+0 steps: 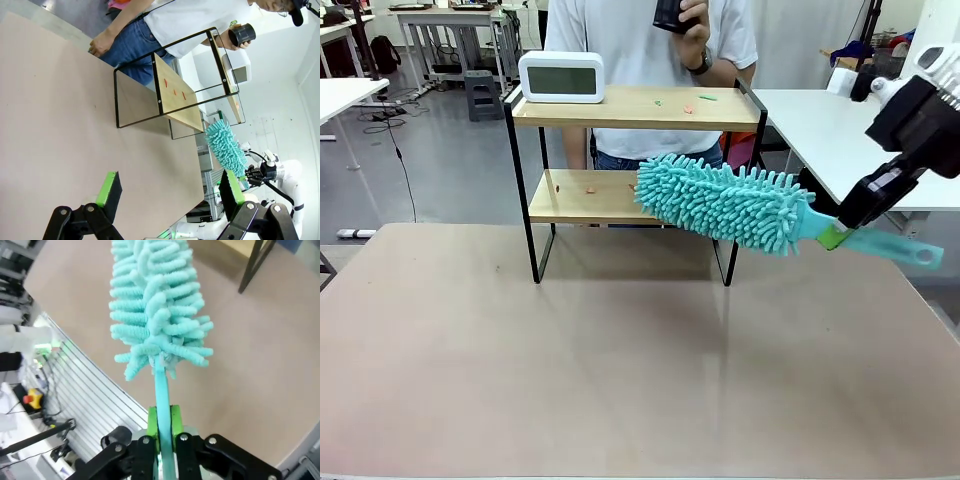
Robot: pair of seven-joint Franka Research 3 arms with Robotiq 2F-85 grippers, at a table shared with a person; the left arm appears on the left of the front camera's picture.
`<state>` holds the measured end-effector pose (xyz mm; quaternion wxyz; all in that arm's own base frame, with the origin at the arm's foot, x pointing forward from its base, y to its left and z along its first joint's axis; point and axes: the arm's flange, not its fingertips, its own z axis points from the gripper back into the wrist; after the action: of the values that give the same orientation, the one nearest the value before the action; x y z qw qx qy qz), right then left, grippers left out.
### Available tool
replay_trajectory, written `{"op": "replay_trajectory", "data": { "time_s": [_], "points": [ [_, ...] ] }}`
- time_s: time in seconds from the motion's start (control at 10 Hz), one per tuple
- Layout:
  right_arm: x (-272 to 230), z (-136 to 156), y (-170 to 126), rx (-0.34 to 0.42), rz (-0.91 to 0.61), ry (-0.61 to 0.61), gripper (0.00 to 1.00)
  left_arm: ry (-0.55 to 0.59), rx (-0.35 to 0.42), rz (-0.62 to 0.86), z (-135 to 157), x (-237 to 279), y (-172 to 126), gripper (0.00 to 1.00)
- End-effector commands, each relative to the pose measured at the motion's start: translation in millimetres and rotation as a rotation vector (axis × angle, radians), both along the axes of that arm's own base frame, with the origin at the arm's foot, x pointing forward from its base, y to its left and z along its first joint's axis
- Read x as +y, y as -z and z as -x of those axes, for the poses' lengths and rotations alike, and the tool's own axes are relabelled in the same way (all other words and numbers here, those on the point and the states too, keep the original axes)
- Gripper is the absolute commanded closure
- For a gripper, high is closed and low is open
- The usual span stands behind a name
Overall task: Clean the shelf.
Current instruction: Clean the specific tier of the Shelf with the Duster once objects are removed.
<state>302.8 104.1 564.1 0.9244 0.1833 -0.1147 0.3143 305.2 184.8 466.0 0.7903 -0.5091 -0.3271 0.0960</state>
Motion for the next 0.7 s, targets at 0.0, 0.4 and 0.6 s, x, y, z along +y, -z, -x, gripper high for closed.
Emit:
{"op": "replay_trajectory", "data": {
  "time_s": [0.0, 0.4, 0.6],
  "points": [
    [2, 1, -1, -0.005, 0.001, 0.007, 0.88, 0.001, -0.03, 0.005, 1, -4, 2, 0.0],
    [54, -57, 15, -0.042, 0.065, 0.25, 0.88, 0.001, -0.03, 0.005, 1, -4, 2, 0.0],
    [82, -73, 30, -0.045, 0.07, 0.393, 0.88, 0.001, -0.03, 0.005, 1, -4, 2, 0.0]
  ]
}}
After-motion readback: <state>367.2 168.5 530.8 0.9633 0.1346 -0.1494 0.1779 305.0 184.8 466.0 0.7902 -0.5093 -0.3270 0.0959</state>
